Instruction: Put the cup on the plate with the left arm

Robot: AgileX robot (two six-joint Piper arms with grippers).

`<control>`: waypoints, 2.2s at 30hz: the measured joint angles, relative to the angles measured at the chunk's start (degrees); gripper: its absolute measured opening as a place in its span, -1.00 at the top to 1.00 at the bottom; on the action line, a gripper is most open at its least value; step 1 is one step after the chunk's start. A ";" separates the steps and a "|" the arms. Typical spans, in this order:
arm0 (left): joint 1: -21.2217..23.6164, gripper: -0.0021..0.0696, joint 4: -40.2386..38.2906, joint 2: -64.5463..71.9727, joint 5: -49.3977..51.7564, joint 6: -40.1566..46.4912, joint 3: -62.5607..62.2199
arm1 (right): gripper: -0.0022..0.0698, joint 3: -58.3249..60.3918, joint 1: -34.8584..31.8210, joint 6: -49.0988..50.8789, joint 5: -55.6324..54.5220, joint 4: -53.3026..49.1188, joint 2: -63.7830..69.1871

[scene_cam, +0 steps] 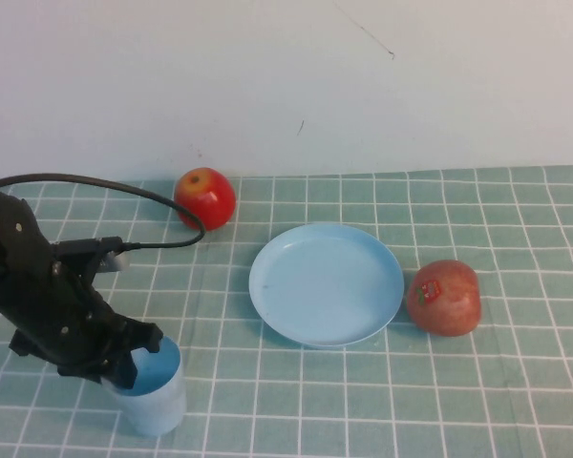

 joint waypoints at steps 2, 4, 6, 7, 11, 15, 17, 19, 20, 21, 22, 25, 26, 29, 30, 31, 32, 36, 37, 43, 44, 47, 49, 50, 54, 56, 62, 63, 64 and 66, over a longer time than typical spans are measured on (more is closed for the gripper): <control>0.00 0.82 -0.86 0.00 0.04 0.53 -0.50 | 0.95 0.00 0.00 0.00 0.10 0.00 0.00; 0.00 0.88 -1.54 0.00 1.07 0.80 -1.87 | 0.95 0.00 0.00 0.00 0.10 0.00 0.00; -0.02 0.90 -1.91 0.00 2.68 0.96 -4.22 | 0.95 0.00 0.00 0.00 0.10 0.00 0.00; -0.13 0.90 -1.92 0.00 3.72 1.20 -5.93 | 0.95 0.00 0.00 0.00 0.10 0.00 0.00; -1.63 0.90 -1.45 0.10 7.22 1.45 -15.27 | 0.95 0.00 0.00 0.00 0.10 0.00 0.00; -5.84 0.90 1.78 2.04 10.38 -0.57 -25.90 | 0.95 0.00 0.00 0.00 0.10 0.00 0.00; -8.64 0.90 3.98 4.33 12.31 -2.02 -32.08 | 0.95 0.00 0.00 0.00 0.10 0.00 0.00; -11.15 0.90 5.59 7.47 14.56 -2.98 -37.65 | 0.95 0.00 0.00 0.00 0.10 0.00 0.00; -12.42 0.90 6.25 9.32 15.74 -3.11 -40.75 | 0.95 0.00 0.00 0.00 0.10 0.00 0.00; -13.57 0.90 6.68 11.27 16.81 -3.24 -43.76 | 0.95 0.00 0.00 0.00 0.12 0.00 0.00; -14.38 0.90 7.02 12.93 17.58 -3.34 -46.69 | 0.95 0.00 0.00 0.00 0.12 0.00 0.00; -17.01 0.90 7.45 19.08 19.49 -3.58 -54.23 | 0.95 0.00 0.00 0.00 0.22 0.00 0.00; -17.73 0.90 7.37 21.26 20.17 -3.56 -56.64 | 0.95 0.00 0.00 0.00 0.22 0.00 0.00; -19.01 0.90 7.37 27.32 22.06 -3.56 -62.71 | 0.95 0.00 0.00 0.00 0.22 0.00 0.00; -19.25 0.90 7.47 29.17 22.60 -3.56 -64.62 | 0.95 0.00 0.00 0.00 0.22 0.00 0.00; -19.37 0.90 7.47 30.55 23.04 -3.56 -66.38 | 0.95 0.00 0.00 0.00 0.22 0.00 0.00; -19.49 0.90 7.47 32.18 23.49 -3.56 -67.89 | 0.95 0.00 0.00 0.00 0.22 0.00 0.00; -19.58 0.90 7.59 36.99 23.94 -3.56 -71.25 | 0.95 0.00 0.00 0.00 0.22 0.00 0.00; -19.58 0.90 7.70 37.74 23.94 -3.60 -71.40 | 0.95 0.00 0.00 0.00 0.22 0.00 0.00; -19.58 0.86 7.72 40.28 23.94 -3.60 -71.62 | 0.95 0.00 0.00 0.00 0.22 0.00 0.00; -19.58 0.79 7.72 40.28 23.94 -3.60 -71.65 | 0.95 0.00 0.00 0.00 0.22 0.00 0.00; -19.58 0.45 7.72 40.28 23.94 -4.04 -71.86 | 0.95 0.00 0.00 0.00 0.22 0.00 0.00; -19.58 0.13 7.82 40.01 23.94 -4.76 -71.95 | 0.95 0.00 0.00 0.00 0.22 0.00 0.00; -19.58 -0.01 7.86 39.72 24.06 -5.24 -72.08 | 0.95 0.00 0.00 0.00 0.22 0.00 0.00; -19.58 -0.25 7.86 37.45 24.30 -5.97 -74.93 | 0.95 0.00 0.00 0.00 0.22 0.00 0.00; -19.58 -0.24 7.86 35.16 24.30 -5.97 -76.16 | 0.95 0.00 0.00 0.00 0.22 0.00 0.00; -19.58 0.43 6.49 22.79 24.83 -5.97 -76.89 | 0.95 0.00 0.00 0.00 0.22 0.00 0.00; -19.58 0.61 5.68 20.32 24.86 -5.64 -76.89 | 0.95 0.00 0.00 0.00 0.22 0.00 0.00; -19.75 0.70 5.02 18.27 24.97 -5.41 -76.89 | 0.95 0.00 0.00 0.00 0.22 0.00 0.00; -20.71 0.84 4.46 12.99 25.00 -5.04 -76.24 | 0.95 0.00 0.00 0.00 0.22 0.00 0.00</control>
